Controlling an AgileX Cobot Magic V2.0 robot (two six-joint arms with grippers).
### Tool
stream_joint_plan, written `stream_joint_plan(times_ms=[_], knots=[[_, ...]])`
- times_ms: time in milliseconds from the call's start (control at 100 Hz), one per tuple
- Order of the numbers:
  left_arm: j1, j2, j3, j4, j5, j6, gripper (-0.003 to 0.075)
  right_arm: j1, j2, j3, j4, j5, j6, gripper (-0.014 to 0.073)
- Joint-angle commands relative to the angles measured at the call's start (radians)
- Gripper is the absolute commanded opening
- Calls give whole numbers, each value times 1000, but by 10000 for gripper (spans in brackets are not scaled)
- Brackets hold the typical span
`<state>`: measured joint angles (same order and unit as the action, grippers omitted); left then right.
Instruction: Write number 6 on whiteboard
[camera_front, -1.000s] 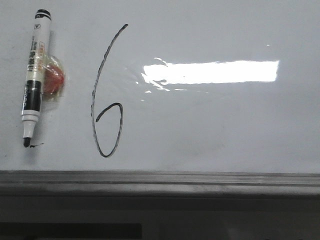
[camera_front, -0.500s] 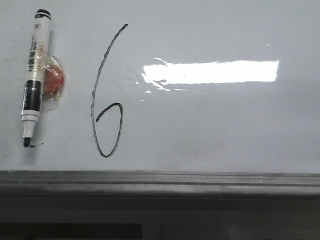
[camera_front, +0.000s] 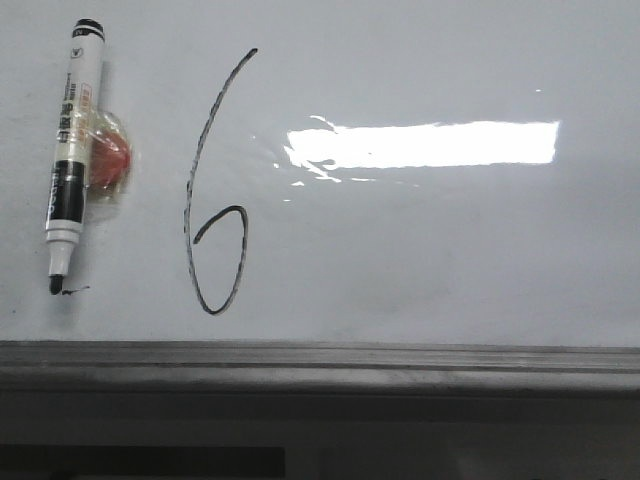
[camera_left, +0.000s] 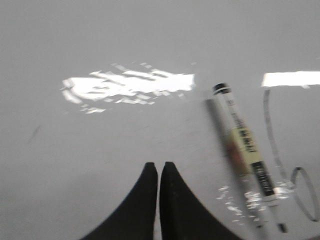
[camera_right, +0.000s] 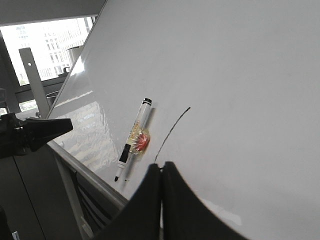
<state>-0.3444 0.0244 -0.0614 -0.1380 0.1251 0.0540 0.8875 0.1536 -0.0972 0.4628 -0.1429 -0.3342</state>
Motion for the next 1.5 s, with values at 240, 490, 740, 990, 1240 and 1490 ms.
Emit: stream_joint_plan(times_ms=[240, 490, 740, 990, 1240, 1490], knots=[[317, -64, 113, 27, -12, -118, -19, -5, 5, -27, -10, -78, -11, -64], [363, -61, 111, 91, 174, -121, -19, -5, 5, -27, -10, -78, -11, -64], [360, -61, 111, 91, 172, -119, -19, -5, 5, -27, -10, -78, -11, -64], [360, -61, 111, 91, 172, -119, -19, -5, 5, -27, -10, -78, -11, -64], [360, -61, 111, 91, 172, -119, -19, -5, 5, -27, -10, -78, -11, -64], [360, -61, 111, 91, 172, -119, -19, -7, 5, -27, -10, -78, -11, -64]])
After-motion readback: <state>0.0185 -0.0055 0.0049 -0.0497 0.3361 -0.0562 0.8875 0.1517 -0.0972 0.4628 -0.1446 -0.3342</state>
